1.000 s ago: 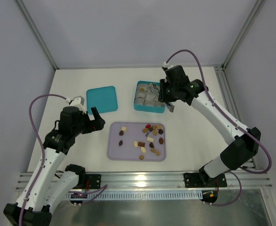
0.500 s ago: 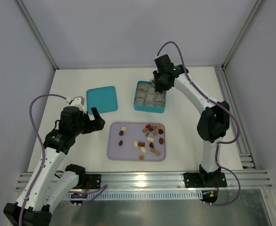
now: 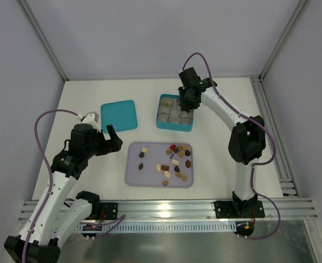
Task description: Pack the chocolate
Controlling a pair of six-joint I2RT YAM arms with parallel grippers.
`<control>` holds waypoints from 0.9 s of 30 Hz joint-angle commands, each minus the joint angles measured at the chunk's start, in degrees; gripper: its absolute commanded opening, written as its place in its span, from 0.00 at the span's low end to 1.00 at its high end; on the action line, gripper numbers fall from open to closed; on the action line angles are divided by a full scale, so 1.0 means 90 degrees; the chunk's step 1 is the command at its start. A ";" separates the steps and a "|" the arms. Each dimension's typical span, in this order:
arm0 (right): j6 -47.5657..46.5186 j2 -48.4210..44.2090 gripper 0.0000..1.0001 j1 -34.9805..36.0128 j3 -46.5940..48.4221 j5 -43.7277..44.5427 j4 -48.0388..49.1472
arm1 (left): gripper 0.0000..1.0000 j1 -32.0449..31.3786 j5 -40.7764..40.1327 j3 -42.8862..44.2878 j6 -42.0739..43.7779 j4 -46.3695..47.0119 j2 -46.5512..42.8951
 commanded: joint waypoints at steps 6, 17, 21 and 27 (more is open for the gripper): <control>-0.0131 0.0030 0.39 -0.0003 0.0032 0.0098 0.0224 | 1.00 -0.0015 -0.0100 0.0026 -0.0013 0.0061 -0.0024; -0.0131 -0.0360 0.43 0.0007 0.0227 0.0049 0.0058 | 1.00 -0.0015 -0.0091 0.0026 -0.0013 0.0061 -0.0025; -0.0141 -0.0858 0.43 0.0075 0.0082 -0.0058 -0.0030 | 1.00 -0.0015 -0.0091 0.0026 -0.0013 0.0061 -0.0025; -0.0141 -0.2185 0.43 0.0484 -0.1001 -0.0146 0.0125 | 1.00 -0.0015 -0.0100 0.0026 -0.0023 0.0051 -0.0034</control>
